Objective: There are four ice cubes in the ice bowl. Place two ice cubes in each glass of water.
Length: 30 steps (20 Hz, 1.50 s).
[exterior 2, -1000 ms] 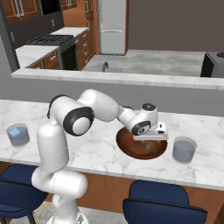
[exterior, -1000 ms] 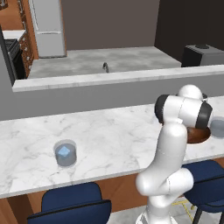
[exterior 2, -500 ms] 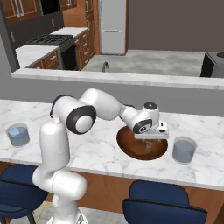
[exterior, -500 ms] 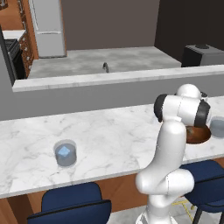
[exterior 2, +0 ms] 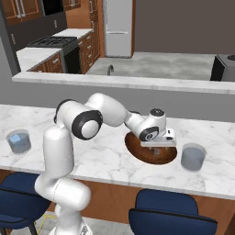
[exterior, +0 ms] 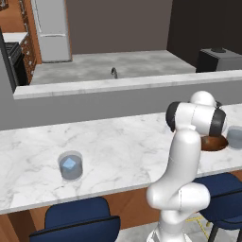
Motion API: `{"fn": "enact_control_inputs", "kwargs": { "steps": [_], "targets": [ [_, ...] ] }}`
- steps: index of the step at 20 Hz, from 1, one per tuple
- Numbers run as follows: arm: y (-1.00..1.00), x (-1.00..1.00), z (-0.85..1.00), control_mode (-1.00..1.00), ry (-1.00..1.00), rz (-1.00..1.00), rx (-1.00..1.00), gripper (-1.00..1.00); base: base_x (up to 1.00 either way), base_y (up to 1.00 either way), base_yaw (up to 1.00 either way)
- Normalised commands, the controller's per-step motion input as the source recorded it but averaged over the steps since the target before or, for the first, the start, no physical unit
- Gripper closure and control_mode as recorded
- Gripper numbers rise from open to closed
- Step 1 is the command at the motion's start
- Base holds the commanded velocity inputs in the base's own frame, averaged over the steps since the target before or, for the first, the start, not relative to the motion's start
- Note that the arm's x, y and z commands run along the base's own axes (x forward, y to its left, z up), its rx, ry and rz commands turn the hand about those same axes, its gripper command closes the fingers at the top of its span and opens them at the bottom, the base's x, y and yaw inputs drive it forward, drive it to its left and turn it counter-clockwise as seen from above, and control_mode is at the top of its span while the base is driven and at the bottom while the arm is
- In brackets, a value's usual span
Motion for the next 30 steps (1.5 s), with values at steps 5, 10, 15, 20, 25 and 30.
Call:
{"fn": "enact_control_inputs", "kwargs": {
  "steps": [5,10,15,20,25,30],
  "targets": [
    [0.17,0.23,-0.34,-1.0,0.0,0.0,-0.02,-1.0,0.0,0.0,0.0],
    [0.09,0.13,-0.34,-1.0,0.0,0.0,-0.01,1.0,0.0,0.0,0.0],
    [0.0,0.0,-0.39,-1.0,0.06,0.0,0.0,1.0,0.0,0.0,0.0],
    [0.0,0.0,-0.33,-1.0,0.01,0.0,0.0,1.0,0.0,0.0,0.0],
    [0.0,-0.07,-0.13,-1.0,0.0,0.0,0.0,1.0,0.0,0.0,0.0],
    [0.0,-0.6,0.45,-1.0,0.0,-0.04,0.02,1.0,0.0,0.0,0.0]
  ]
}}
